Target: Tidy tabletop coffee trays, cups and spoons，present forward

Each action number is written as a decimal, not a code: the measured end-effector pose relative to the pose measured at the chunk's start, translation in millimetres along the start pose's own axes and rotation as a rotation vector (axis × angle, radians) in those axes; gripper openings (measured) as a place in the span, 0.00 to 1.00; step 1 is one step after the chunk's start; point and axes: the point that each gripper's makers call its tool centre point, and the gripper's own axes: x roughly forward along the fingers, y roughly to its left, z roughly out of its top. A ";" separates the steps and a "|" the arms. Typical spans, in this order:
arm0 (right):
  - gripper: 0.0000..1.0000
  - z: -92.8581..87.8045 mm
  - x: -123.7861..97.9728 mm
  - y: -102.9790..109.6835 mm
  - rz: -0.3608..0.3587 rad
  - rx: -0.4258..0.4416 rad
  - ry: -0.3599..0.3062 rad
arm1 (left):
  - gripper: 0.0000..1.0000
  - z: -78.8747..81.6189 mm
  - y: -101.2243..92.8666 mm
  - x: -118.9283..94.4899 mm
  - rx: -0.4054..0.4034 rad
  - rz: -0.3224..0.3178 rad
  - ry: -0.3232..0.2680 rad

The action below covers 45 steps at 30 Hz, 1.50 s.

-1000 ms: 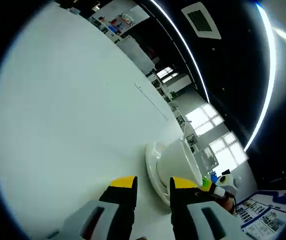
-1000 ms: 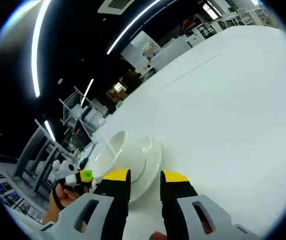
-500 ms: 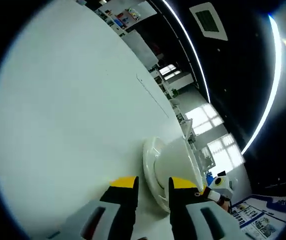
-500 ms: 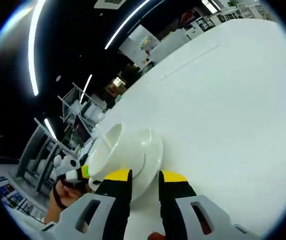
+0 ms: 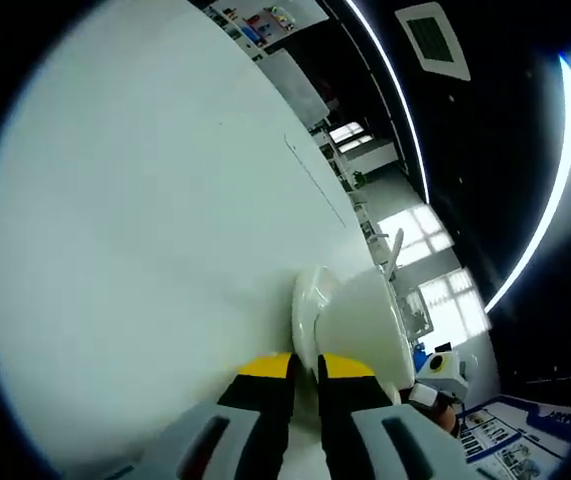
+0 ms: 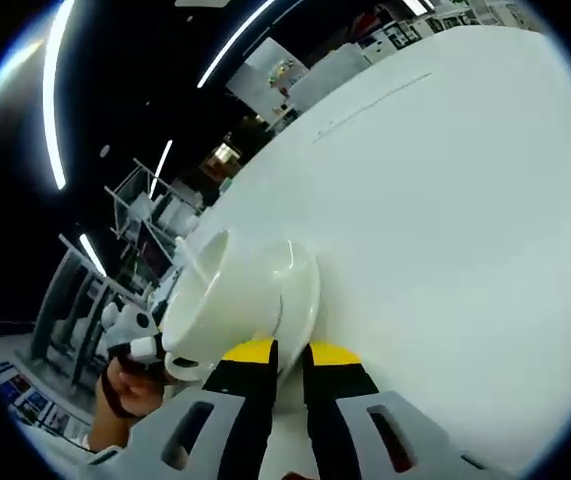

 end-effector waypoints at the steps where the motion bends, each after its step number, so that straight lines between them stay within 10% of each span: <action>1: 0.11 -0.1 -0.2 0.1 -0.008 -0.002 0.006 | 0.12 0.0 -0.2 0.7 0.000 0.004 0.000; 9: 0.09 -0.5 -0.8 -1.9 -0.064 0.004 0.027 | 0.09 -1.9 1.7 2.9 -0.149 0.050 0.004; 27: 0.04 7.6 1.0 -3.4 -0.080 0.172 0.034 | 0.05 -2.5 2.9 1.7 -0.203 0.149 0.007; 45: 0.04 60.5 20.8 -3.4 -0.028 0.226 -0.060 | 0.05 51.0 -10.3 28.2 -0.172 0.150 -0.035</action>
